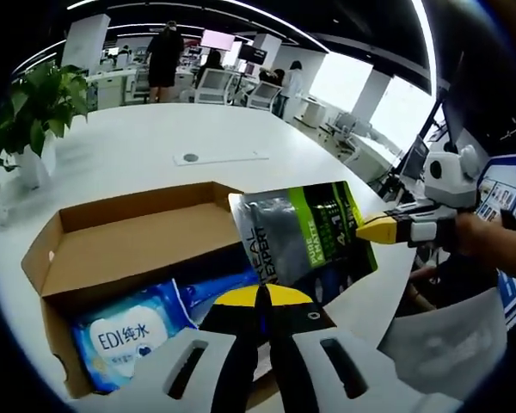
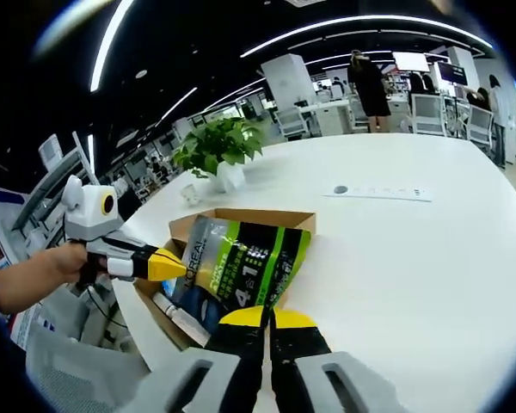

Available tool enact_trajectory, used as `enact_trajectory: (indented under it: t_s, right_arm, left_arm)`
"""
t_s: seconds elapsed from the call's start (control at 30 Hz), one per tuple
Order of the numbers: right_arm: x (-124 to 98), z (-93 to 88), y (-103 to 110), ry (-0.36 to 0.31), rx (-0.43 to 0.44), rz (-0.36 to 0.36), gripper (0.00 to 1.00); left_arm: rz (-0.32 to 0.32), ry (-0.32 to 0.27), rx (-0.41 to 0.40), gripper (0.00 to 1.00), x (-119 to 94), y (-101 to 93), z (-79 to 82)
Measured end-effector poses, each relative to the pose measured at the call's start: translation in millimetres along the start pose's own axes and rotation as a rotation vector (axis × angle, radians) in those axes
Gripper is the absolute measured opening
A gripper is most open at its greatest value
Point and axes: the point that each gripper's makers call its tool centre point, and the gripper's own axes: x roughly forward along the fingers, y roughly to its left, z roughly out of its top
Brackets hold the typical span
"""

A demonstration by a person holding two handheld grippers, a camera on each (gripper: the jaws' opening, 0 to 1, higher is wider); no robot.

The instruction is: Operate the shoe box by opening the lid, removing the specified soft item, and placing it in the target area until the item is outside and the box remains undamaged.

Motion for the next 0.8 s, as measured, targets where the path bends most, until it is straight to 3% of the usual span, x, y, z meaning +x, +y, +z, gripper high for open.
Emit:
enact_trajectory:
  t_s: [0.5, 0.8]
  right_arm:
    - [-17, 0.6, -57, 0.004, 0.041, -0.075, 0.0]
    - [-15, -3.3, -89, 0.022, 0.064, -0.11, 0.0]
  left_arm:
    - [-0.033, 0.032, 0.006, 0.0, 48, -29.5, 14.1]
    - [-0.026, 0.047, 0.008, 0.0, 77, -36.2, 19.6]
